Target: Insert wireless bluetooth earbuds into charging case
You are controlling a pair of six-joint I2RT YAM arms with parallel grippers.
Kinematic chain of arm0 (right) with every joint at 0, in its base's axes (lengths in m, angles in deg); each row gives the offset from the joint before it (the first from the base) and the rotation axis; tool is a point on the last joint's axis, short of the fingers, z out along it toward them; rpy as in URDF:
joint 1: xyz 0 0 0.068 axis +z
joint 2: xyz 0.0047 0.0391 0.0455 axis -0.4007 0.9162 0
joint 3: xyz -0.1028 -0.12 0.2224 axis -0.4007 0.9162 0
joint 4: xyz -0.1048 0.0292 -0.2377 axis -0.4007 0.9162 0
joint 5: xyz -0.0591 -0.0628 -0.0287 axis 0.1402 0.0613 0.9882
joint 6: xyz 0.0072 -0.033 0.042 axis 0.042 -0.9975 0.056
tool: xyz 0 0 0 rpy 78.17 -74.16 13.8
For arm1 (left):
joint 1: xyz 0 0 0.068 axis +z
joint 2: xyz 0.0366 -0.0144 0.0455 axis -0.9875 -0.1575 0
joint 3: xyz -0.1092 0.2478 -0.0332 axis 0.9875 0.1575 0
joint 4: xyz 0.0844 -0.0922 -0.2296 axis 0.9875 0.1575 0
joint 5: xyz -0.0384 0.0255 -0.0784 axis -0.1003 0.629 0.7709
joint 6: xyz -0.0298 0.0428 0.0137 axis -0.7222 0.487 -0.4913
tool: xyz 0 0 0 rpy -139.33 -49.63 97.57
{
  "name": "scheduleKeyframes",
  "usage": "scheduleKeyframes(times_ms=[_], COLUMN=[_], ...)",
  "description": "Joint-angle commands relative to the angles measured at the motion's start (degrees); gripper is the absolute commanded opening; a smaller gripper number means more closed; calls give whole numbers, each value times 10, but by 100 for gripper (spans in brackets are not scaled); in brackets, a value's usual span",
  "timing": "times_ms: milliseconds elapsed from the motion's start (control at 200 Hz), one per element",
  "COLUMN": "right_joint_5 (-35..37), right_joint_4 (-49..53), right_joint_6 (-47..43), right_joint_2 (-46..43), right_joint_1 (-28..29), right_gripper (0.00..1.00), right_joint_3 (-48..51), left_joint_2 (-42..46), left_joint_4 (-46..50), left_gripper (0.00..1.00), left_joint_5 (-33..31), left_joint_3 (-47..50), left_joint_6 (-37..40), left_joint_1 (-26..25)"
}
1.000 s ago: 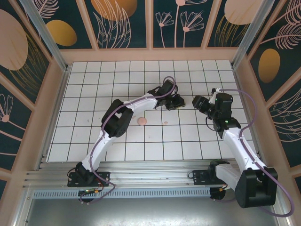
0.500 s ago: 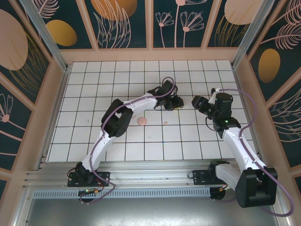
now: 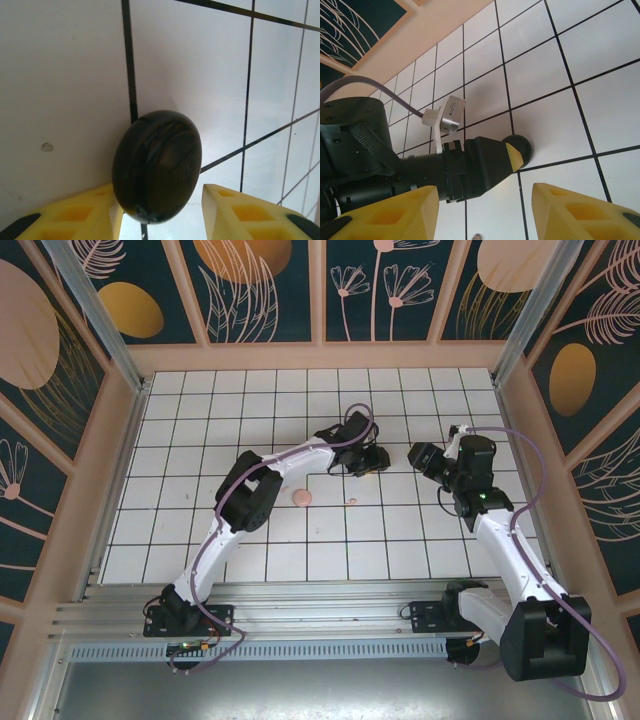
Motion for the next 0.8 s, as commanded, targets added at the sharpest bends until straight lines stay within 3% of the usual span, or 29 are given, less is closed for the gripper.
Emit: scheduleKeyframes(times_ms=[0,285,445,611,796], right_joint_5=[-11,-22,-30,-30,-26], right_joint_4=[8,7,8,11,14], right_joint_6=[-8,4,7,5,1], right_joint_2=[-5,8,35,69,97], right_joint_1=[-3,0,12,38,64], right_gripper=[53,54,54,54,54], right_joint_3=[-27,-34,-43,-58,-76], left_joint_2=[49,141,221,280,308], left_joint_4=[73,203,286,357,348], left_gripper=[49,53,55,59,62], left_joint_5=[-61,-175,-237,-259,-264], left_joint_3=[-18,-10,59,149,240], left_joint_6=[46,113,126,108,89], left_joint_1=[1,1,1,1,8])
